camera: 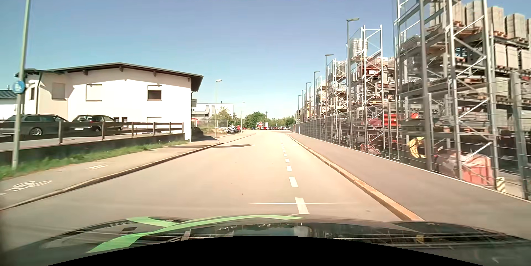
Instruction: Follow the waypoints while adhering to traffic rules and regulations
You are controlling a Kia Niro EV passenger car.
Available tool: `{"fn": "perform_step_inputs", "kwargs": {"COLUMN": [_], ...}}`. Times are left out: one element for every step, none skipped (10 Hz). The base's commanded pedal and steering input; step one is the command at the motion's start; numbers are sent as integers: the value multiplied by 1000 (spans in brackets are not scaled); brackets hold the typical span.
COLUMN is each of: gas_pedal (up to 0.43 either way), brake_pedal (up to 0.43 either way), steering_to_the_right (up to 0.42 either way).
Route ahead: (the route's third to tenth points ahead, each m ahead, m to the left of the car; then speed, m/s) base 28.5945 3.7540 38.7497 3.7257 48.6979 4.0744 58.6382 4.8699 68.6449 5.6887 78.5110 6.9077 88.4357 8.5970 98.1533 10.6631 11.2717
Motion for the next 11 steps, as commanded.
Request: {"fn": "perform_step_inputs", "kwargs": {"gas_pedal": [138, 138, 138, 138, 138, 138, 138, 138, 138, 138, 138], "brake_pedal": [0, 0, 0, 0, 0, 0, 0, 0, 0, 0, 0], "steering_to_the_right": [1, -6, -11, -11, -11, -11, -10, -8, -7, -4, -1]}}
